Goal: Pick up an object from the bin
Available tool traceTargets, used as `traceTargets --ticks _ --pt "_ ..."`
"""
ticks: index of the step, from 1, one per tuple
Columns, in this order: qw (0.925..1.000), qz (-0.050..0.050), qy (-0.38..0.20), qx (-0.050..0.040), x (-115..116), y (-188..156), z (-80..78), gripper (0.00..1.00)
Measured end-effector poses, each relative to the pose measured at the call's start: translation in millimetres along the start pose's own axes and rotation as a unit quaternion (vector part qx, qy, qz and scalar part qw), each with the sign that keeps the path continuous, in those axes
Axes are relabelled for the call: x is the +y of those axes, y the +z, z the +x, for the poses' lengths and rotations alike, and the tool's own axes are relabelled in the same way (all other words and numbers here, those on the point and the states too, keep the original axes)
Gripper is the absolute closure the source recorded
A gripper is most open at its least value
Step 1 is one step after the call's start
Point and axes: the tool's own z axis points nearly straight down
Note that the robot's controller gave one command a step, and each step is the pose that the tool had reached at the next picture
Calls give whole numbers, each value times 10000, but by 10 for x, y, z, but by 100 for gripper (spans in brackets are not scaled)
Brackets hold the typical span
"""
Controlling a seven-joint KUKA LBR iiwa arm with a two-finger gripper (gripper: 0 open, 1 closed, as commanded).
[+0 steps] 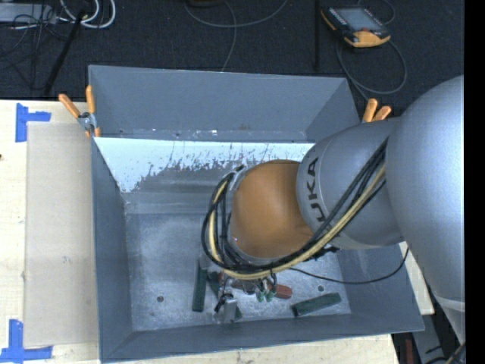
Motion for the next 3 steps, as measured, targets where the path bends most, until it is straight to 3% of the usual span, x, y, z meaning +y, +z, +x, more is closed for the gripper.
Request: traceTargets --ticks 1,2,3 --pt "10000 10 -45 -58 -678 278 -299 0" --pt "9967 -7 -806 -62 -430 168 -310 0" --pt "9969 -7 -784 -55 -438 170 -307 100"
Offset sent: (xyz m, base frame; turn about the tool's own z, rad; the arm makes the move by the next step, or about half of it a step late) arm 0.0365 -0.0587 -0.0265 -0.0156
